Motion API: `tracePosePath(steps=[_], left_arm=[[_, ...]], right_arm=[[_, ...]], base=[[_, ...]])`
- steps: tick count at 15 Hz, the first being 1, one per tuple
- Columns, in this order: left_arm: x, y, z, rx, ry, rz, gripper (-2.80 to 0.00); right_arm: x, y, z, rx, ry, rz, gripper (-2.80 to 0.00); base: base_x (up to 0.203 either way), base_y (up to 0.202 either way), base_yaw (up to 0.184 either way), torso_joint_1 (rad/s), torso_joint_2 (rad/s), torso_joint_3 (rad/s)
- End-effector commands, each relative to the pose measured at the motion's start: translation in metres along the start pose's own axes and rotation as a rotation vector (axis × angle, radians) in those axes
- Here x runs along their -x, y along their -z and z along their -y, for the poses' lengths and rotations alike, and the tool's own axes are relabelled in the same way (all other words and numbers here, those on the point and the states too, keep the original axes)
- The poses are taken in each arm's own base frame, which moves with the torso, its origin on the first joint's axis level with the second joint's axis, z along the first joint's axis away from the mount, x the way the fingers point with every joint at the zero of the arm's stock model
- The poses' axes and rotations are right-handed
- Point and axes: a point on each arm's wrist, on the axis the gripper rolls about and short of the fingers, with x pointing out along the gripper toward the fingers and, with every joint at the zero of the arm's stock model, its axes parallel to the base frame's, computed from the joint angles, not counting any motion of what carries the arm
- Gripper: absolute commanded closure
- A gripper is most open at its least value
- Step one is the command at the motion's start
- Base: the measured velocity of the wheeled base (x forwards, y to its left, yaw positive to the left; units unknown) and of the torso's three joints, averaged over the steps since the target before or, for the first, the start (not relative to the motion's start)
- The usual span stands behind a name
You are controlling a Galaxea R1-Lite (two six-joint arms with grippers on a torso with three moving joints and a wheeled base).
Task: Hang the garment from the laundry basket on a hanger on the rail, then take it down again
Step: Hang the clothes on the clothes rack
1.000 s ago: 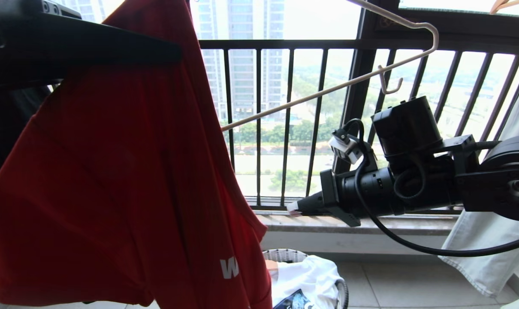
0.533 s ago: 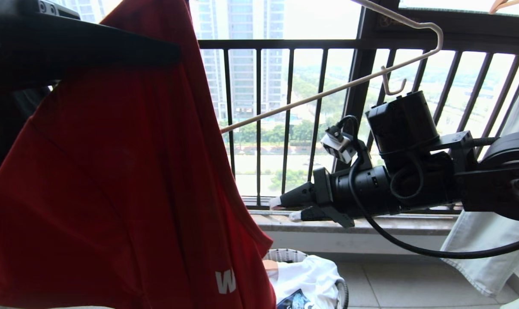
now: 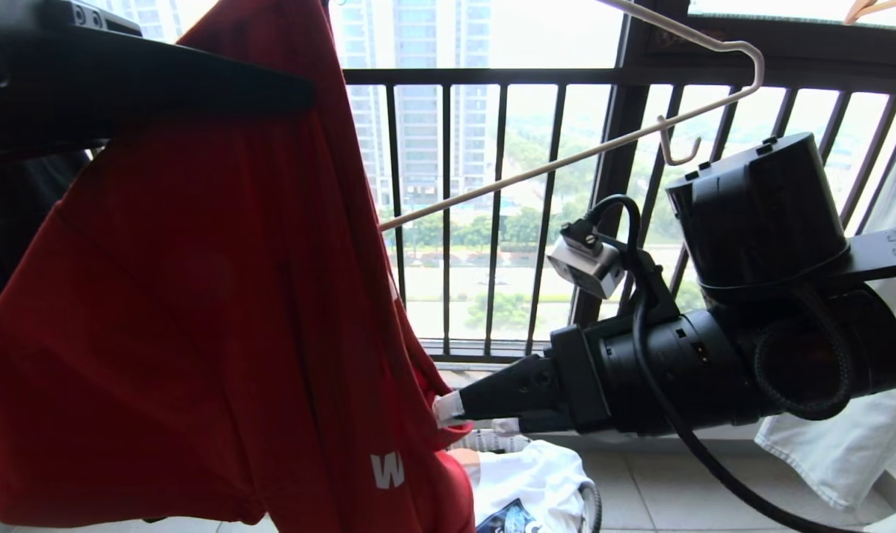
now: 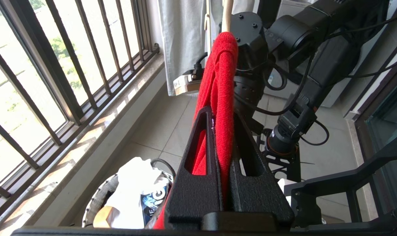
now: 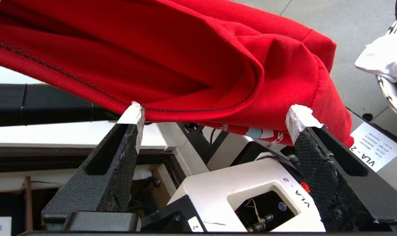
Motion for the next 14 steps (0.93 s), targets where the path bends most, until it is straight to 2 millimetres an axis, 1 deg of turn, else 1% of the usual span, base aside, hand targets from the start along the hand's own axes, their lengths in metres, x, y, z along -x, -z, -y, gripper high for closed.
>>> tracePosePath(steps=[1, 4, 6, 8, 11, 14], left_arm=[[0.0, 0.0, 0.0, -0.002, 0.005, 0.0, 0.0], [-0.001, 0.0, -0.001, -0.002, 0.005, 0.0, 0.0], [0.0, -0.001, -0.001, -0.004, 0.005, 0.002, 0.0], [0.001, -0.002, 0.002, -0.011, 0.005, 0.007, 0.0], [0.003, -0.004, 0.004, -0.018, 0.004, 0.012, 0.0], [0.003, -0.004, 0.004, -0.02, 0.004, 0.012, 0.0]], right_arm=[[-0.005, 0.009, -0.008, 0.013, -0.014, -0.043, -2.8], [-0.017, 0.002, -0.005, 0.008, 0.006, -0.039, -2.8], [-0.031, -0.004, 0.0, 0.0, 0.046, -0.028, -2.8], [-0.043, -0.008, 0.01, -0.018, 0.145, 0.014, -2.8], [-0.049, -0.009, 0.026, -0.045, 0.222, 0.028, -2.8], [-0.054, -0.007, 0.034, -0.029, 0.306, 0.05, -2.8]], base=[[0.0, 0.0, 0.0, 0.0, 0.0, 0.0], [0.0, 0.0, 0.0, 0.0, 0.0, 0.0], [0.0, 0.0, 0.0, 0.0, 0.0, 0.0], [0.0, 0.0, 0.0, 0.0, 0.0, 0.0], [0.0, 0.0, 0.0, 0.0, 0.0, 0.0], [0.0, 0.0, 0.0, 0.0, 0.0, 0.0]])
